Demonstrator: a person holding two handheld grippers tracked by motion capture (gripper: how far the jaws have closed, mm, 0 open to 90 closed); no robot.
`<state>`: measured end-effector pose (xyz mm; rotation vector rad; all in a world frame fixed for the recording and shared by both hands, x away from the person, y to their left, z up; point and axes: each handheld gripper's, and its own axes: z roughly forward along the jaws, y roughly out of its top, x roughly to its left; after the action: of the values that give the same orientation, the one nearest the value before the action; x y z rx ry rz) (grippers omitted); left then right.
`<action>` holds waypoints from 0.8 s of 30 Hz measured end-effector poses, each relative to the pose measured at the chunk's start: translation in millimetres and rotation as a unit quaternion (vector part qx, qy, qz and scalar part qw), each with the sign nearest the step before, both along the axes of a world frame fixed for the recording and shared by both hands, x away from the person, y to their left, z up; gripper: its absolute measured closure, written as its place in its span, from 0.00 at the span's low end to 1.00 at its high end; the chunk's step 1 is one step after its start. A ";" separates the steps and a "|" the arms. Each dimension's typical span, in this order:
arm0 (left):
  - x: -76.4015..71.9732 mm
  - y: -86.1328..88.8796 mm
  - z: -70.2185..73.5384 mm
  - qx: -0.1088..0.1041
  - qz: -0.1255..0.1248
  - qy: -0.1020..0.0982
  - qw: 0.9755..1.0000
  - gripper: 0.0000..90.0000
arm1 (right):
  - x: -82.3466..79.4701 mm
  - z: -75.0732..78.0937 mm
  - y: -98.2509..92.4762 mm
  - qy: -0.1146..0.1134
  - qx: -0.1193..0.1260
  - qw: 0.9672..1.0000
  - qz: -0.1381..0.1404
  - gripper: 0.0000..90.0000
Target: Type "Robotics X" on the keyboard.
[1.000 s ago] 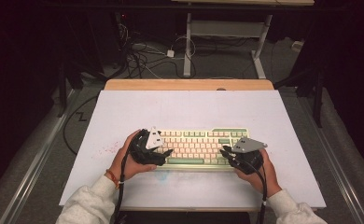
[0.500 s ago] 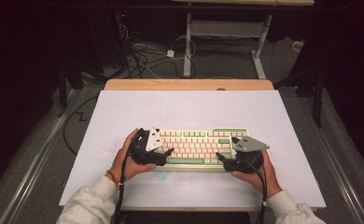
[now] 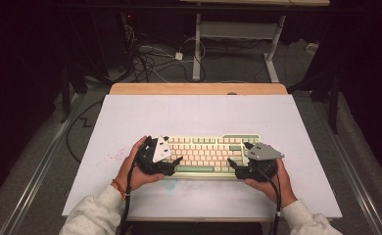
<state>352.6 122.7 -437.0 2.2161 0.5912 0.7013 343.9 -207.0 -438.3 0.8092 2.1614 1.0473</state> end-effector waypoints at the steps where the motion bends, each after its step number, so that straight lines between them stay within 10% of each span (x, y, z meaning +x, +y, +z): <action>1: -1.0 0.3 0.1 -0.001 -0.001 -0.003 1.000 0.22 | -0.5 0.3 -0.2 0.001 0.001 1.000 0.000 0.26; 24: -20.9 12.9 7.2 0.002 -0.005 -0.013 1.000 0.23 | -14.8 12.2 -13.0 -0.025 -0.007 1.000 -0.009 0.26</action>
<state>331.8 135.6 -429.8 2.2084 0.5660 0.7268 329.1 -220.0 -426.1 0.7871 2.1124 1.0323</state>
